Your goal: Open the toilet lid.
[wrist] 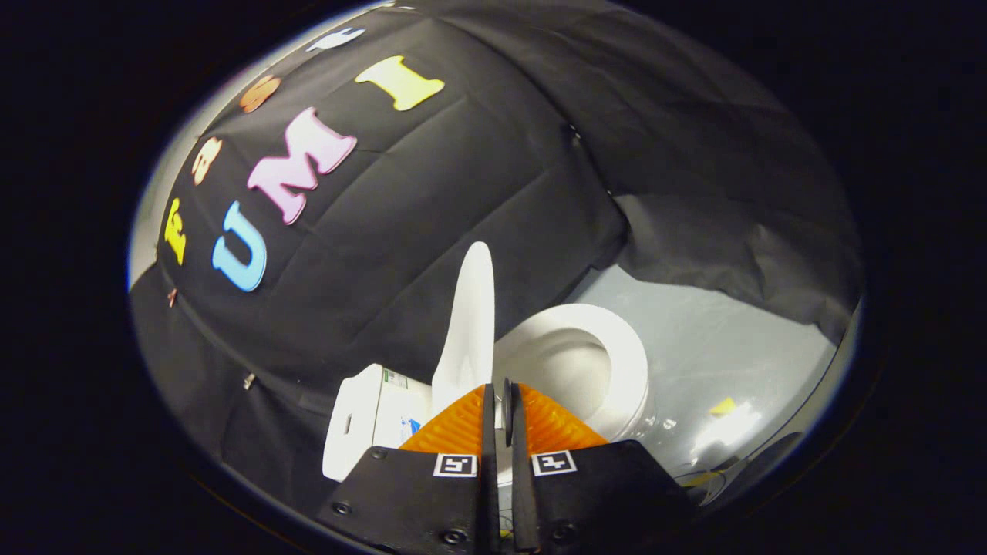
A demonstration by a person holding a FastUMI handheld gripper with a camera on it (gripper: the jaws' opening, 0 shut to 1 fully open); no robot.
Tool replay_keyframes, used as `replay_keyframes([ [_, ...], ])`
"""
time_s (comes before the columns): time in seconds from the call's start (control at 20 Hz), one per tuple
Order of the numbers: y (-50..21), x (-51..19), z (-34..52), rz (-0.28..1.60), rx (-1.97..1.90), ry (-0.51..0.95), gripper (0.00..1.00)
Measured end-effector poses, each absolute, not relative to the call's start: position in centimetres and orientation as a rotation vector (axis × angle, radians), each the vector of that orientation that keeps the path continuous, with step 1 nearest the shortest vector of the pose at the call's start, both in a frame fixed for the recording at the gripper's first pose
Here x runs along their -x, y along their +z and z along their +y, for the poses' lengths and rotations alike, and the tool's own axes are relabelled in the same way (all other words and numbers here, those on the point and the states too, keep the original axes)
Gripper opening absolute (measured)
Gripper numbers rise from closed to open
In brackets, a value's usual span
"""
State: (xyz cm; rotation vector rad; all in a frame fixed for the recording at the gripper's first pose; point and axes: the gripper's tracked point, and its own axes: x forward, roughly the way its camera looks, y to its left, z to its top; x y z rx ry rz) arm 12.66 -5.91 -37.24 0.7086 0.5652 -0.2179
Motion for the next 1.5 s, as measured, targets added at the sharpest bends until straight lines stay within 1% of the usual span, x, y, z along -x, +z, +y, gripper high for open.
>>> replay_keyframes([
  [0.45, -30.5, -14.0, 1.1, 0.515, -0.418, -0.181, 0.12],
  [0.5, -30.3, -13.7, 1.6, 0.505, -0.392, -0.212, 0.12],
  [0.55, -28.7, -14.1, 2.5, 0.507, -0.368, -0.215, 0.08],
  [0.6, -29.2, -14.4, 3.1, 0.502, -0.339, -0.225, 0.05],
  [0.95, -25.6, -15.3, 10.0, 0.488, -0.184, -0.169, 0.05],
  [1.5, -22.7, -16.1, 19.4, 0.461, -0.015, -0.090, 0.05],
])
